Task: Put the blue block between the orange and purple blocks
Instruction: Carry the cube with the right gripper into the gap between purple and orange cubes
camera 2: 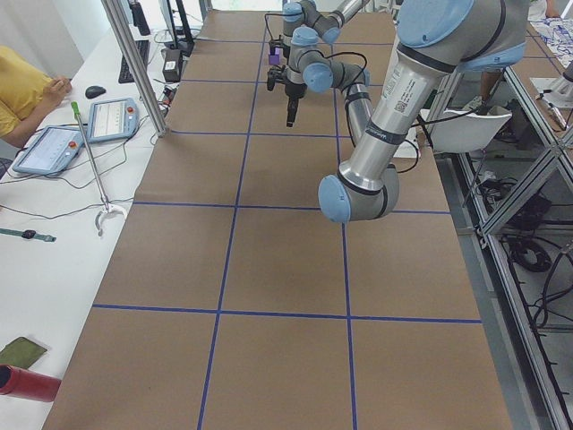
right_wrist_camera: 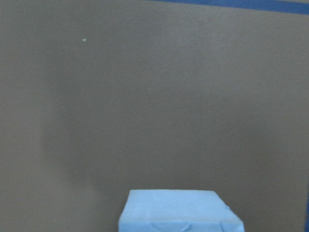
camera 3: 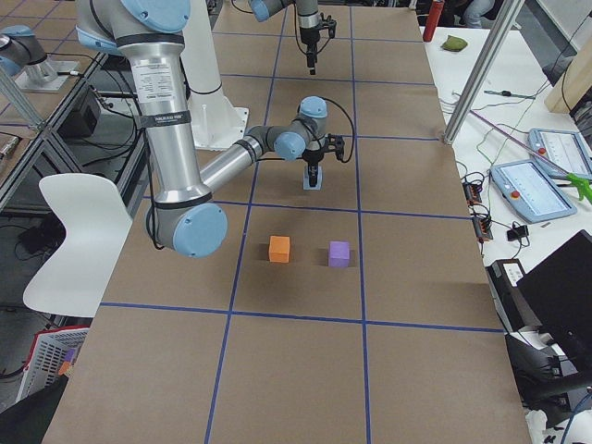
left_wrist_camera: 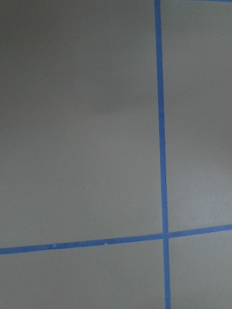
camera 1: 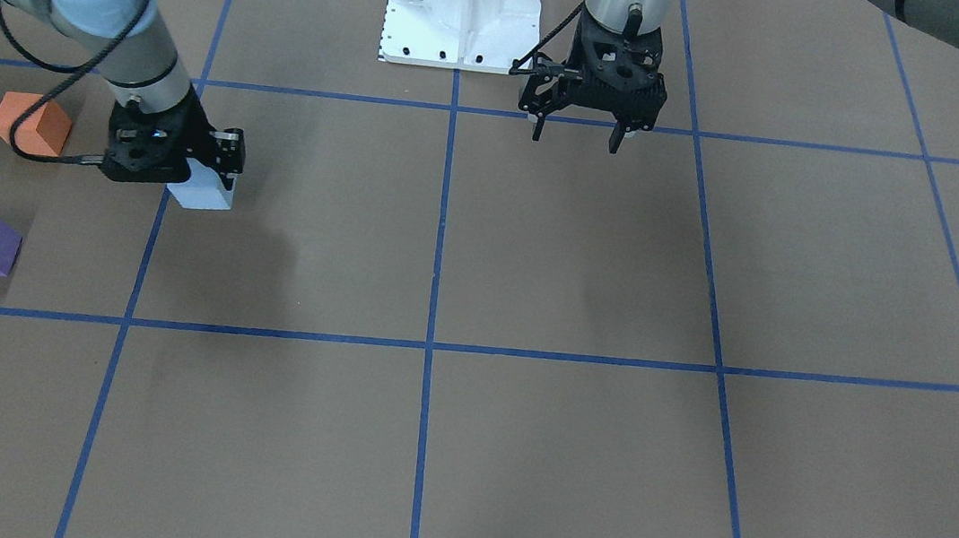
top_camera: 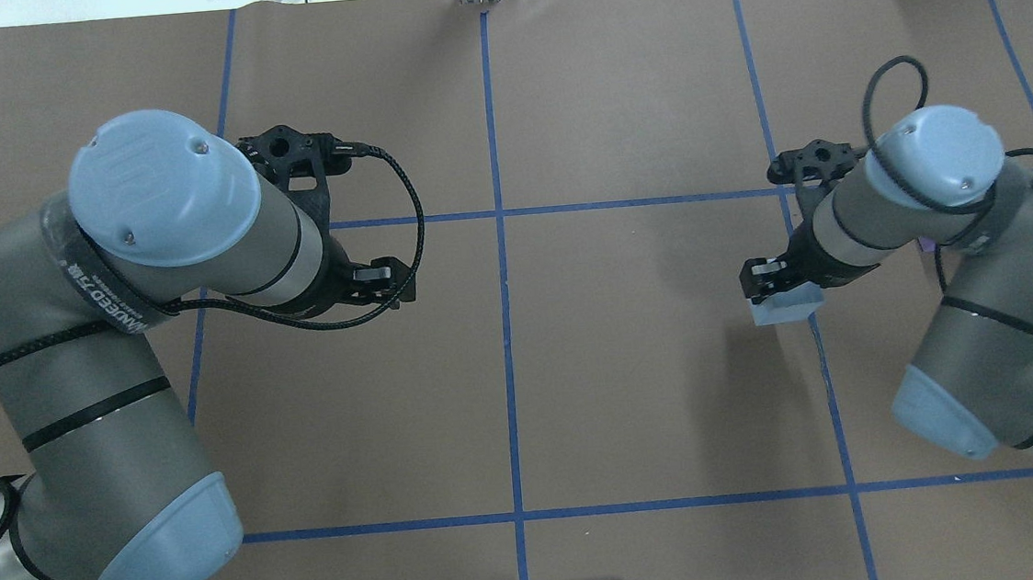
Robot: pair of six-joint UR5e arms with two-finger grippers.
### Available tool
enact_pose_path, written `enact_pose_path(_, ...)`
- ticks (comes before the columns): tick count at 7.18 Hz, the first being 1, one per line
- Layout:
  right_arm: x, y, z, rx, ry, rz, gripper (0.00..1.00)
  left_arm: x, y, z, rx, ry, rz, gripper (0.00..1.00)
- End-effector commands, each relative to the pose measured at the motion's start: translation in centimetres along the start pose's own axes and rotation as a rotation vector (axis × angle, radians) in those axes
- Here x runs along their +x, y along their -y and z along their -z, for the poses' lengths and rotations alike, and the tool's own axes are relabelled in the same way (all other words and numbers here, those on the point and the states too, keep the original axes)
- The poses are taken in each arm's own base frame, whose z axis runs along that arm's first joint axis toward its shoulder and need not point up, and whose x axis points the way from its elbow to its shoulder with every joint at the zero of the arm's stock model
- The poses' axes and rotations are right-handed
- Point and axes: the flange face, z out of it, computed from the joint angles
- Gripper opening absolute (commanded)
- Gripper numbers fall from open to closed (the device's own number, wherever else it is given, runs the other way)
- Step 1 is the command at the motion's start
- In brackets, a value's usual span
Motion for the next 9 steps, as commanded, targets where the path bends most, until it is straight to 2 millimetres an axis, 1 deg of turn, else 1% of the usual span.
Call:
enact_pose_path(1, 13.5, -0.8, 2.4, -0.020, -0.021, -0.017, 0.00, 0.0, 0.1, -0.5, -0.005, 0.006, 0.002, 1.00)
enact_pose_path(2, 16.4, -1.7, 2.5, -0.021, -0.007, -0.046, 0.00, 0.2, 0.3, -1.2, -0.003, 0.001, -0.001, 1.00)
enact_pose_path(3, 18.0, -1.3, 2.7, -0.024, -0.007, -0.079, 0.00, 0.2, 0.4, -1.4, -0.001, -0.001, -0.002, 1.00)
enact_pose_path(4, 18.7, -0.5, 1.5, -0.032, -0.022, -0.097, 0.00, 0.2, 0.4, -1.6, -0.003, 0.003, 0.000, 1.00)
enact_pose_path(6, 19.8, 0.1, 0.3, -0.048, -0.037, -0.121, 0.00, 0.2, 0.3, -1.7, -0.004, 0.004, 0.001, 1.00)
enact_pose_path(7, 19.9, 0.1, 0.0, -0.054, -0.039, -0.127, 0.00, 0.2, 0.4, -2.1, -0.008, 0.009, 0.004, 1.00)
enact_pose_path(8, 20.8, 0.2, -1.0, -0.071, -0.049, -0.138, 0.00, 0.4, 0.2, -2.2, -0.012, 0.008, -0.001, 1.00)
enact_pose_path(9, 21.2, -0.1, -1.7, -0.101, -0.035, -0.148, 0.00, 0.3, 0.2, -2.3, -0.012, 0.009, 0.001, 1.00)
